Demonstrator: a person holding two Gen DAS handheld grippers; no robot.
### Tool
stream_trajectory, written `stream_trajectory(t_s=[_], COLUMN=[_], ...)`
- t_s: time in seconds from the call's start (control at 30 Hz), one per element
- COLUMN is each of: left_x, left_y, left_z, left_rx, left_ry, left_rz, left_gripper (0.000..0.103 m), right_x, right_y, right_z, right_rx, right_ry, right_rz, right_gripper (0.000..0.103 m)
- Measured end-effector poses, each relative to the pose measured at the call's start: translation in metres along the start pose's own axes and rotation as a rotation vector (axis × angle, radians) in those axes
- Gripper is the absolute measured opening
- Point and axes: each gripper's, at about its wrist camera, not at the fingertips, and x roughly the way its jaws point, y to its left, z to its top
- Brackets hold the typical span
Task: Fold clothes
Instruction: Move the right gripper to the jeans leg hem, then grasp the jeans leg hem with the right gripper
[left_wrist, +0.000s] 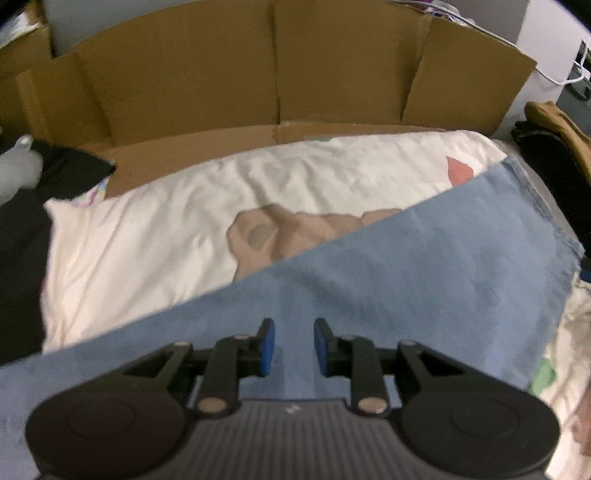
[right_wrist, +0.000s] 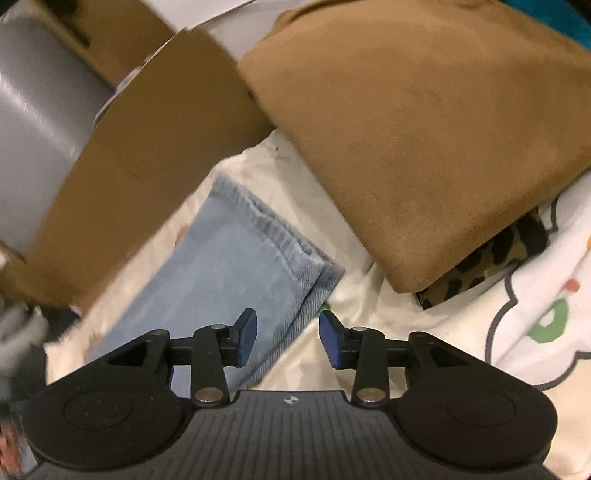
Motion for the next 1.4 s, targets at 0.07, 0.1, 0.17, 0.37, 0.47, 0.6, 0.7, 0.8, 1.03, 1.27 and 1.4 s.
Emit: stream_trajectory(t_s=[0.07,0.1,0.17,0.37,0.47,0.6,0.7,0.8,1.03,1.27,1.4], left_x=[-0.013,-0.02,-0.03,-0.042,-0.035,-0.028,-0.029,-0.031,-0.031,-0.032,-0.044], left_y=[0.001,0.002,0.005,0.019,0.025,0.03,0.029,0.029,0.031,0.032,0.034], left_z=[-0.004,-0.006,-0.01,-0.019,-0.022,-0.029,-0.033,-0.035,-0.04,-0.052,-0.06], left_rx=[0.003,0.01,0.01,-0.105,-0.174,-0.253,-0.251,-0.247,-0.256,-0.249,-0.247], left_ry=[0.028,0.044,0.069,0.098,0.098,0.104,0.107,0.113,0.11,0.126,0.106], left_rz=[0.008,0.016,0.028,0.033,0.033,0.033,0.031,0.035,0.033,0.037,0.04], left_gripper=[0.028,0.028,0.029,0.034,0.034,0.034,0.034,0.034,0.035,0.036,0.036], right_x=[0.005,0.009,0.018,0.028,0.025,0.029,0.038,0.043,0.06,0.046,0.03], right_y=[-0.007,-0.011,-0.019,-0.035,-0.038,-0.034,-0.026,-0.023,-0.019,-0.021,-0.024], right_z=[0.002,0.002,0.002,-0.004,-0.005,-0.007,-0.006,-0.004,0.012,0.012,0.009], right_rx=[0.055,0.083,0.131,0.255,0.289,0.27,0.222,0.214,0.173,0.187,0.244], right_ry=[0.001,-0.004,-0.005,-0.06,-0.081,-0.073,-0.058,-0.071,-0.086,-0.117,-0.134], right_rz=[0.034,0.041,0.041,0.12,0.182,0.217,0.195,0.193,0.174,0.167,0.183], right_gripper=[0.046,0.046,0.046,0.046,0.044,0.044,0.044,0.044,0.017,0.007,0.007])
